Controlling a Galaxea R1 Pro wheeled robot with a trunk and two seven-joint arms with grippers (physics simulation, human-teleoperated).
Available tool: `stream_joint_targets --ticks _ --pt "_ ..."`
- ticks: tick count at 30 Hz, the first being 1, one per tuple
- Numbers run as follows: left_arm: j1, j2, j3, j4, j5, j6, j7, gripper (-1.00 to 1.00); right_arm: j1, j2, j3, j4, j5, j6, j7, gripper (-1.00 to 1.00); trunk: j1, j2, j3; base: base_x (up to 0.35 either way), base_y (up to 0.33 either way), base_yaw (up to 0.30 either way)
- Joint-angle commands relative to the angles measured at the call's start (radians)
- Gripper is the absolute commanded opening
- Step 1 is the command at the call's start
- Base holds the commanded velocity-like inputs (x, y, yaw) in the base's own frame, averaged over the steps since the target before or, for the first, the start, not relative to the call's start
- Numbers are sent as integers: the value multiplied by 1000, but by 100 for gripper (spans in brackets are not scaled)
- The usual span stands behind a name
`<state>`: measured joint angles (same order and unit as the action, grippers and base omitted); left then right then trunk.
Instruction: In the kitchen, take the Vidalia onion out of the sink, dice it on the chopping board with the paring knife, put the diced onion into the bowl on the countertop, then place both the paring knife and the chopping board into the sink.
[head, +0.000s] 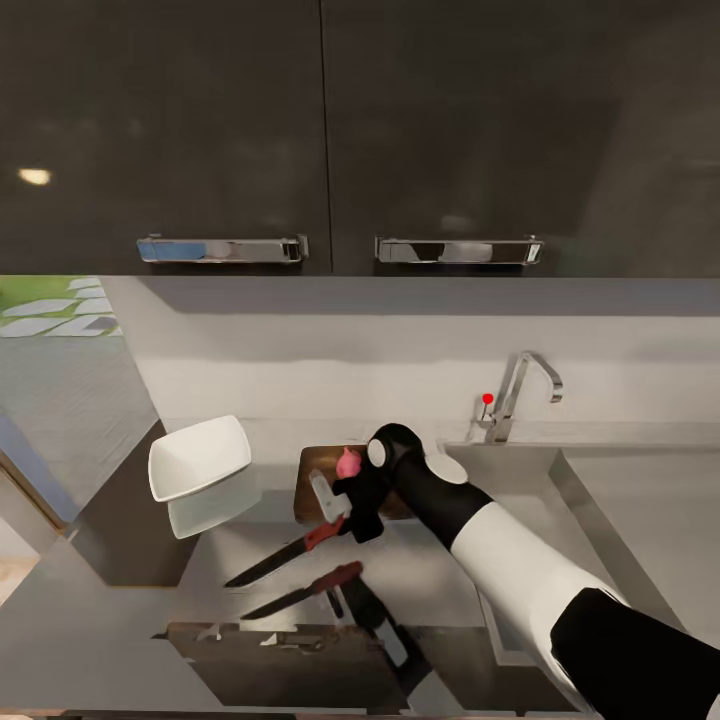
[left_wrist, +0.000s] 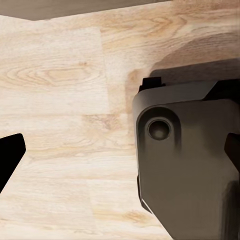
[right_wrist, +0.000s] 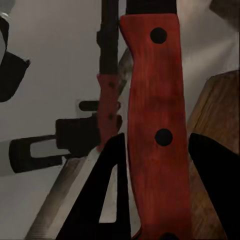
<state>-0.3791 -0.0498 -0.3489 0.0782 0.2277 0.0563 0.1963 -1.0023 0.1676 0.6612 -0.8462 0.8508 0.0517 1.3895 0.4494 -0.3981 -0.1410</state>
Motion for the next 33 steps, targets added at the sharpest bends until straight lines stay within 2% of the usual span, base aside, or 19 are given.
stream_joint_targets --ticks 1,5,10,13,15,17,20,24,30,33 --pt "-1 -1 -9 2 9 1 2 100 -1 0 -1 -22 2 20 6 -100 1 -2 -2 0 0 0" --pt "-1 -1 -9 2 9 1 2 100 -1 0 -39 -103 2 79 11 -100 1 -2 -2 0 0 0" --pt "-1 -3 -9 2 9 1 2 100 -1 0 -137 -188 2 166 8 -100 1 -2 -2 0 0 0" --pt "-1 -4 -9 2 9 0 0 100 -1 0 -221 -242 2 220 0 -100 1 -2 -2 0 0 0" --pt "-1 -5 -9 2 9 -1 -1 100 -1 0 -261 -265 3 240 -29 -100 1 -2 -2 0 0 0" --pt "-1 -5 -9 2 9 -1 -1 100 -1 -1 -280 -273 3 248 -73 -100 1 -2 -2 0 0 0" --pt "-1 -5 -9 2 9 -2 -1 100 -1 -3 -298 -279 6 270 -210 -100 1 -2 -2 0 0 0" --pt "-1 -5 -9 2 9 -2 -2 100 -1 -3 -302 -281 35 345 -450 -100 1 -2 -2 0 0 0" --pt "-1 -5 -9 2 9 -4 -3 100 -1 -5 -300 -280 66 376 -662 -100 1 -2 -2 0 0 0" --pt "-1 -5 -9 2 9 -5 -3 100 -1 -5 -299 -275 101 378 -732 -100 1 -2 -2 0 0 0"
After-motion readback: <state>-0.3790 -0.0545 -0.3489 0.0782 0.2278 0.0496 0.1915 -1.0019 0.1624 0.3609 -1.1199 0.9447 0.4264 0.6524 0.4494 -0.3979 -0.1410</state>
